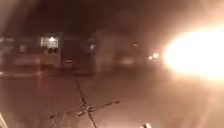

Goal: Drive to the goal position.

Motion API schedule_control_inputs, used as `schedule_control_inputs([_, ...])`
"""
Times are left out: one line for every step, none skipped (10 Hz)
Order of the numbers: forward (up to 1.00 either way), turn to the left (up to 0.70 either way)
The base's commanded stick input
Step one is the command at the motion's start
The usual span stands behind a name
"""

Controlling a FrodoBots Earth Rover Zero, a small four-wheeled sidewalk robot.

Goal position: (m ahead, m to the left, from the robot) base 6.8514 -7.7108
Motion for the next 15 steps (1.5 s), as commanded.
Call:
schedule_control_inputs([-0.37,0.00])
schedule_control_inputs([0.00,0.00])
schedule_control_inputs([0.00,0.00])
schedule_control_inputs([0.00,0.00])
schedule_control_inputs([0.12,0.00])
schedule_control_inputs([0.57,0.00])
schedule_control_inputs([0.66,0.00])
schedule_control_inputs([0.70,0.00])
schedule_control_inputs([0.70,0.00])
schedule_control_inputs([0.70,0.00])
schedule_control_inputs([0.70,0.00])
schedule_control_inputs([0.70,0.00])
schedule_control_inputs([0.70,0.00])
schedule_control_inputs([0.70,0.00])
schedule_control_inputs([0.70,0.00])
